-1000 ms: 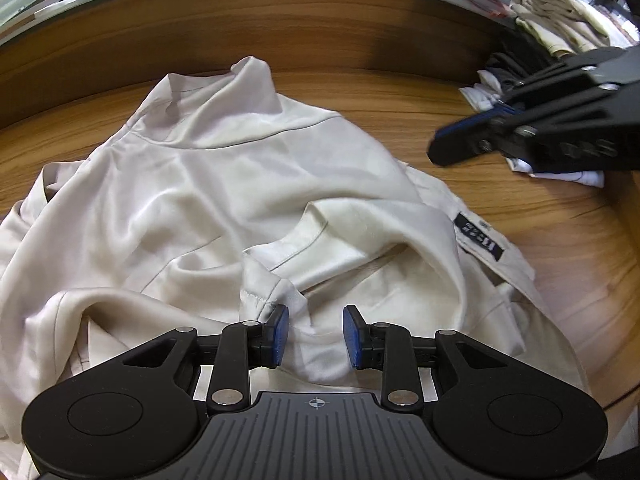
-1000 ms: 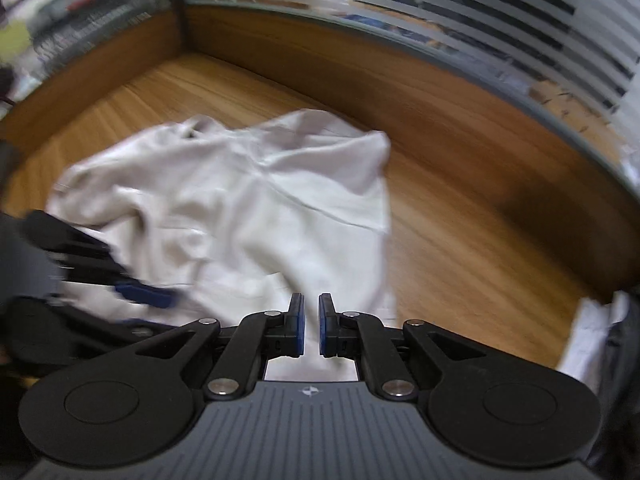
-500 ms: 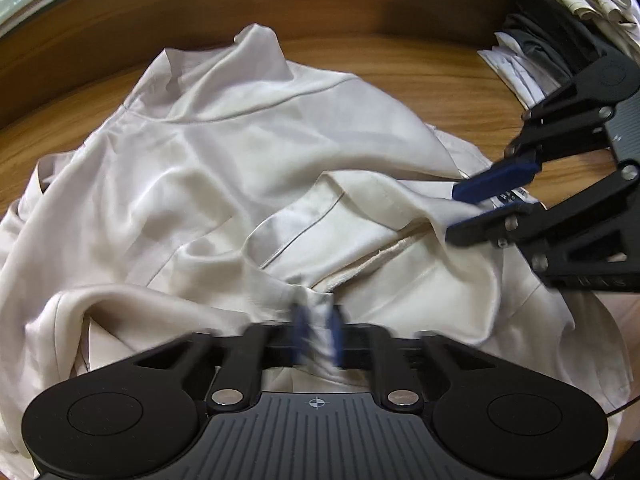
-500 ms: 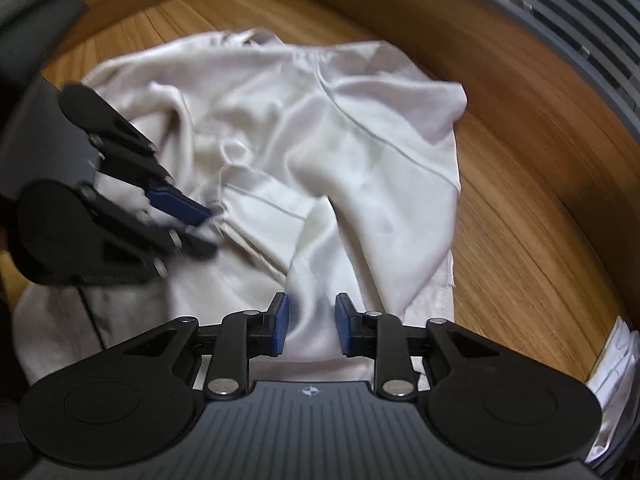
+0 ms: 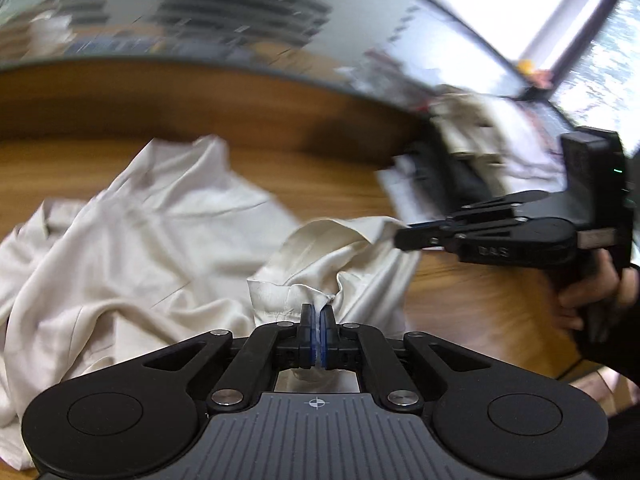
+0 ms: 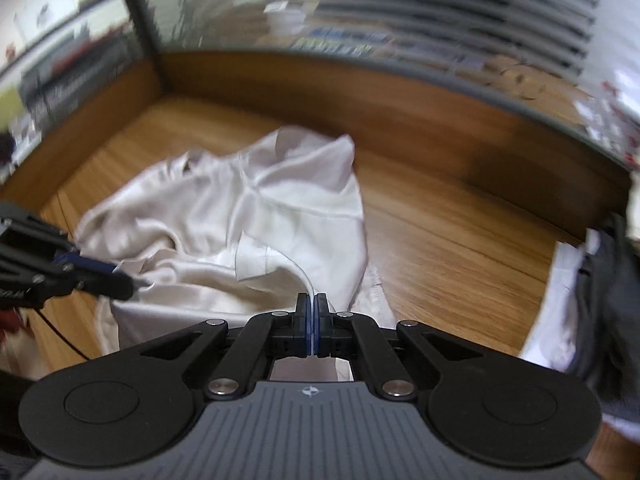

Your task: Fold clothes

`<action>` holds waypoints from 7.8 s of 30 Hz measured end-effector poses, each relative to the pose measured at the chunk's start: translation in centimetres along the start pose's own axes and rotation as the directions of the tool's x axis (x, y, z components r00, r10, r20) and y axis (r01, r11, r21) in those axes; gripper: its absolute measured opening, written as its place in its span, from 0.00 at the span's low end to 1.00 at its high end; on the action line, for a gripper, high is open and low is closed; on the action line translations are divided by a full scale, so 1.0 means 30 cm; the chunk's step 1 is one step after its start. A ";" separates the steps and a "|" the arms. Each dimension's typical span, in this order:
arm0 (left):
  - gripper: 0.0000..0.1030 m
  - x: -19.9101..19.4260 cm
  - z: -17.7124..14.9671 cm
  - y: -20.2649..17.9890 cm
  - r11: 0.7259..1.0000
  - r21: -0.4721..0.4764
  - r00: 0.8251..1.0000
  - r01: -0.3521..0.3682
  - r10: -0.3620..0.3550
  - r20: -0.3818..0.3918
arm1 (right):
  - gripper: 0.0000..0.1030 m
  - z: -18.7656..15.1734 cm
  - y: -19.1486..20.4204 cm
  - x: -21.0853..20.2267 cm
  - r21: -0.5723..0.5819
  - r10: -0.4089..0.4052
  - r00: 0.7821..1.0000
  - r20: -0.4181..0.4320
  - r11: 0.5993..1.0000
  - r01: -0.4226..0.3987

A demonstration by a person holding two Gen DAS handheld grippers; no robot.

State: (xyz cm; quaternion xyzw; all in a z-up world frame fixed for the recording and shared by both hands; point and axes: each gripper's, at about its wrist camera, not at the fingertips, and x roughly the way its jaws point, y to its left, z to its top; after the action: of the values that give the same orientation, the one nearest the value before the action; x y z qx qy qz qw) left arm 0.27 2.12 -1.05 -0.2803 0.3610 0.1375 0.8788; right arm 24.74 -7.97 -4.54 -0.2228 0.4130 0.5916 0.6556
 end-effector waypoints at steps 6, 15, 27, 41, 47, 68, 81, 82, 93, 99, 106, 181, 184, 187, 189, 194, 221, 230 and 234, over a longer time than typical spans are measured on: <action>0.03 -0.065 -0.033 -0.142 0.981 0.077 0.984 0.180 -0.180 -0.012 | 0.01 -0.130 -0.016 -0.206 0.089 -0.053 0.997 0.056 0.995 0.048; 0.05 0.036 -0.128 -0.361 0.912 0.209 0.928 0.352 -0.311 -0.207 | 0.01 -0.397 -0.047 -0.444 0.218 -0.182 0.981 0.060 0.962 0.165; 0.18 0.094 -0.263 -0.334 0.936 0.235 0.934 0.260 -0.182 -0.308 | 0.02 -0.822 -0.078 -0.329 0.294 -0.316 0.916 -0.248 0.876 0.382; 0.38 0.103 -0.194 -0.146 0.977 0.204 0.969 0.064 -0.012 -0.245 | 0.66 -0.691 -0.082 -0.255 0.408 -0.287 0.950 -0.119 0.859 0.310; 0.49 0.128 -0.174 -0.153 0.987 0.155 0.974 0.040 -0.003 -0.226 | 0.75 -0.642 -0.121 -0.077 0.371 -0.240 0.956 -0.168 0.883 0.287; 0.76 0.197 -0.168 -0.072 0.995 -0.083 0.949 0.049 -0.072 -0.306 | 0.04 -0.443 0.395 -0.104 0.064 0.160 0.986 -0.048 0.986 -0.157; 0.28 0.244 -0.263 0.030 0.994 -0.099 0.874 0.042 -0.084 -0.479 | 0.03 -0.360 0.664 -0.139 -0.213 0.317 0.945 -0.082 0.920 -0.328; 0.17 0.240 -0.271 0.039 0.995 -0.099 0.875 0.029 -0.073 -0.478 | 0.03 -0.354 0.662 -0.141 -0.215 0.316 0.945 -0.088 0.920 -0.328; 0.04 0.025 -0.300 0.151 0.980 -0.153 0.938 -0.123 0.065 -0.341 | 0.09 -0.289 0.526 -0.097 -0.196 0.173 0.974 -0.147 0.960 -0.200; 0.04 -0.086 -0.309 0.154 0.978 -0.132 0.945 -0.161 0.115 -0.307 | 0.19 -0.199 0.385 0.027 -0.107 0.038 0.988 -0.149 0.993 -0.054; 0.04 -0.151 -0.316 0.096 0.982 -0.080 0.957 -0.170 0.145 -0.252 | 0.26 -0.092 0.264 0.194 0.085 -0.010 0.995 -0.103 0.996 0.019; 0.04 -0.217 -0.270 0.110 0.990 -0.023 0.962 -0.141 0.132 -0.238 | 0.03 -0.278 -0.114 -0.159 0.792 -0.151 0.981 0.120 0.610 -0.003; 0.04 -0.172 -0.254 0.027 0.997 0.023 0.966 -0.077 0.080 -0.248 | 0.03 -0.357 -0.166 -0.344 0.818 -0.230 0.960 0.159 0.575 0.002; 0.04 -0.114 -0.235 -0.078 0.997 0.071 0.967 -0.003 0.021 -0.255 | 0.03 -0.422 -0.205 -0.538 0.836 -0.315 0.927 0.203 0.548 0.004; 0.04 -0.074 -0.222 -0.154 0.994 0.103 0.967 0.044 -0.016 -0.254 | 0.03 -0.460 -0.226 -0.667 0.846 -0.372 0.899 0.231 0.533 0.003; 0.04 -0.061 -0.180 -0.307 0.980 0.126 0.970 0.153 -0.125 -0.208 | 0.03 -0.447 -0.209 -0.970 0.819 -0.514 0.797 0.317 0.573 0.043; 0.03 -0.385 -0.404 0.785 0.906 -0.308 0.951 -0.290 0.239 -0.195 | 0.03 0.565 0.533 0.203 0.370 -0.032 0.988 0.149 0.929 -0.025; 0.03 -0.454 -0.540 1.114 0.797 -0.423 0.897 -0.430 0.324 -0.300 | 0.03 0.728 1.028 0.788 0.180 0.050 0.997 -0.061 0.983 -0.038; 0.03 -0.477 -0.561 1.178 0.761 -0.430 0.868 -0.486 0.364 -0.337 | 0.03 0.773 1.206 0.931 0.108 0.081 0.991 -0.104 0.992 -0.070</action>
State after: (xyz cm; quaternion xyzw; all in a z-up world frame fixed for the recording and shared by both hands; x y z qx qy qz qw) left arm -34.84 20.06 -14.57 -0.4229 0.4675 0.3893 0.6716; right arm -4.69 33.94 -6.93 -0.2042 0.4863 0.5808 0.6201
